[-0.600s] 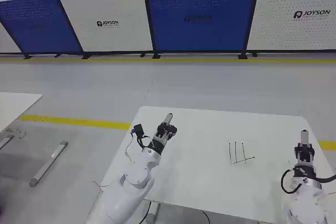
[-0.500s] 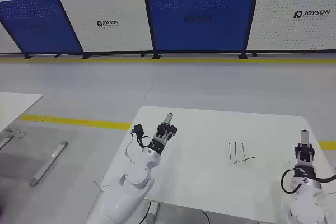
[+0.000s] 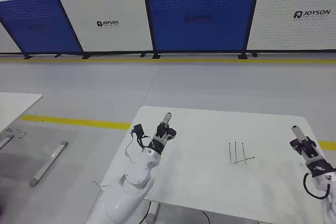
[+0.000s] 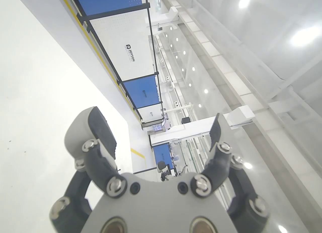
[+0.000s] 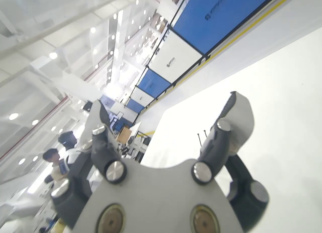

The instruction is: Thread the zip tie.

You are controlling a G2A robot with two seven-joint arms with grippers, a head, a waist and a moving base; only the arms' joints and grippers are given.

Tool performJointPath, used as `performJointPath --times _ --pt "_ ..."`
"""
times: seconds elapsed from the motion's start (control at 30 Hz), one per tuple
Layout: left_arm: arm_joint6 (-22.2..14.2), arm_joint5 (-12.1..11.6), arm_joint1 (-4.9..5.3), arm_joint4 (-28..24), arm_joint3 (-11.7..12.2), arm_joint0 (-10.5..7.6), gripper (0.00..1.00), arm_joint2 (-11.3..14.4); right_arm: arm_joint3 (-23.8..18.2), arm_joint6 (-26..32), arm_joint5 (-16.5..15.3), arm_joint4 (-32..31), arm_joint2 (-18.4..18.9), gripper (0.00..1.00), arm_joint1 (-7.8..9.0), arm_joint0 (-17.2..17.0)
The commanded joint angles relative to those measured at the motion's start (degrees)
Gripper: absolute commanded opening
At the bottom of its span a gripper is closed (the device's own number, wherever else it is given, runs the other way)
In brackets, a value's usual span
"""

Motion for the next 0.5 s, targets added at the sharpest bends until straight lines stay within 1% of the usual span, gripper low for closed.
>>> performJointPath --times 0.0,0.37,0.4,0.43,0.47 --pt "0.0 0.0 0.0 0.0 0.0 0.0 1.0 0.0 0.0 -0.7 0.0 -0.1 0.0 1.0 -0.03 -0.1" --pt "0.0 0.0 0.0 0.0 0.0 0.0 1.0 0.0 0.0 -0.7 0.0 -0.1 0.0 1.0 -0.03 -0.1" --pt "0.0 0.0 0.0 0.0 0.0 0.0 1.0 0.0 -0.2 2.4 0.1 2.1 -0.5 1.0 0.04 0.5" --pt "0.0 0.0 0.0 0.0 0.0 0.0 1.0 0.0 0.7 10.4 1.6 6.2 0.6 1.0 0.56 3.5" --pt "0.0 0.0 0.0 0.0 0.0 0.0 1.0 0.0 2.1 16.7 3.0 7.8 1.7 1.0 1.12 6.2"
